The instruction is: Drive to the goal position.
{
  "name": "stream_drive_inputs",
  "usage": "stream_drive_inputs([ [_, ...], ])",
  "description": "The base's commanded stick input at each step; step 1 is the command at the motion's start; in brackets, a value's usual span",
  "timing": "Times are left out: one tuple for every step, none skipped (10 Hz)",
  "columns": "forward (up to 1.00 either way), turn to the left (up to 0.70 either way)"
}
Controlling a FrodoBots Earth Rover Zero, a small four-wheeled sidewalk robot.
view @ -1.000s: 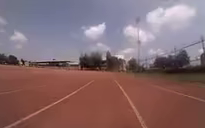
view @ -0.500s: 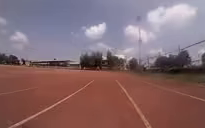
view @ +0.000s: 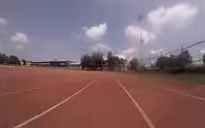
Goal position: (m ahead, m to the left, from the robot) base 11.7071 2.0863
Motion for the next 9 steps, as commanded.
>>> stream_drive_inputs([
  [0.7,-0.17],
  [0.7,-0.02],
  [0.7,0.0],
  [0.7,0.0],
  [0.7,0.0],
  [0.7,0.0],
  [0.7,0.0],
  [0.7,0.0],
  [0.7,0.0],
])
